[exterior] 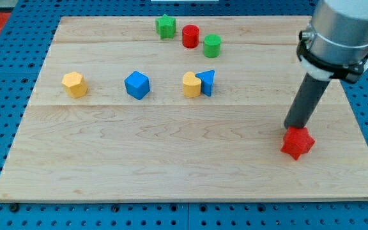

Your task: Move the green circle closer to the red star

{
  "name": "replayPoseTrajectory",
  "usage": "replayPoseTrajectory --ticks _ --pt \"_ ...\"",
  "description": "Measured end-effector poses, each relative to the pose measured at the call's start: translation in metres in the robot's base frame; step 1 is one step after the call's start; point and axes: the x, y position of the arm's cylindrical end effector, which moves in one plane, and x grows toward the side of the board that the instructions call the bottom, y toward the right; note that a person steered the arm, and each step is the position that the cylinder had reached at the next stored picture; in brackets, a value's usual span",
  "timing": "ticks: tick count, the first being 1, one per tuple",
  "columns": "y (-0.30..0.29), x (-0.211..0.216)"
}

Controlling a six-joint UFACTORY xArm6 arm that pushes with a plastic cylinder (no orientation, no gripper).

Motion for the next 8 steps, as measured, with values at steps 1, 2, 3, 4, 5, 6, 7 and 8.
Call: replayPoseTrajectory --ticks 1,2,3,4,5,6,7,8 --pt "-0.021 0.009" --pt "-0.029 -0.042" --pt "-0.04 -0.109" --pt "-0.062 -0.169" --pt "-0.093 -0.23" --pt "-0.13 -0.251" --pt "-0.155 -0.252" --pt "-0.177 -0.243"
